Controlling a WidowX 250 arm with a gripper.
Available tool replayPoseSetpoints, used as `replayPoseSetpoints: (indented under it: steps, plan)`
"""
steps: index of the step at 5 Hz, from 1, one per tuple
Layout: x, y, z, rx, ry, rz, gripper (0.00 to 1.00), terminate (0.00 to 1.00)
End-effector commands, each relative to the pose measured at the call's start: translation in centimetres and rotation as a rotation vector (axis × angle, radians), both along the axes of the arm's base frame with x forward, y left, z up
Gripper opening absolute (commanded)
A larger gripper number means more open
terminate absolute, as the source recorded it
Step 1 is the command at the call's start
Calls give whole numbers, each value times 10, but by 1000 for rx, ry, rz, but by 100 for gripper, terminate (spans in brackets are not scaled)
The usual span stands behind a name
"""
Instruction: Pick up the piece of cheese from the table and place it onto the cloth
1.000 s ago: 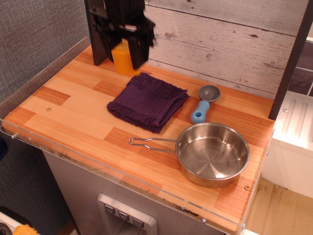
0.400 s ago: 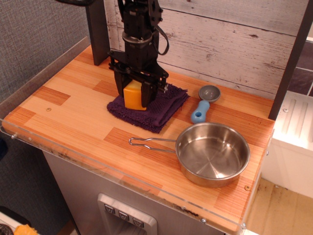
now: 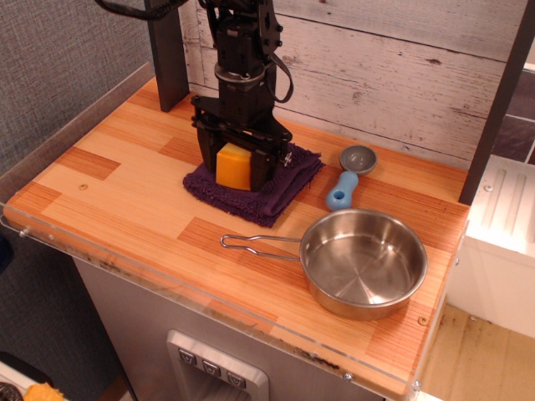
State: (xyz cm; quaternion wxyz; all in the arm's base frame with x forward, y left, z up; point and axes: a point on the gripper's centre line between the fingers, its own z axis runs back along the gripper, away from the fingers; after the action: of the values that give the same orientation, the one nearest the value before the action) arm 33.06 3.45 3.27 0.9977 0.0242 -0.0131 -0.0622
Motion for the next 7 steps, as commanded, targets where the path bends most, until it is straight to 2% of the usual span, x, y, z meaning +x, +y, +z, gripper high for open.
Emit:
replayPoseSetpoints:
  steps: [1, 2, 3, 4, 5, 7]
  plan:
    - [-10, 1, 53, -5, -115, -32, 100, 0]
    - [-22, 6, 80, -16, -144, -27, 100, 0]
    - [-45, 15, 95, -50, -132, 19, 100, 0]
    - [-68, 23, 95, -59, -117, 53, 100, 0]
    - [-81, 28, 96, -65, -107, 56, 100, 0]
    - [-81, 28, 96, -65, -107, 56, 100, 0]
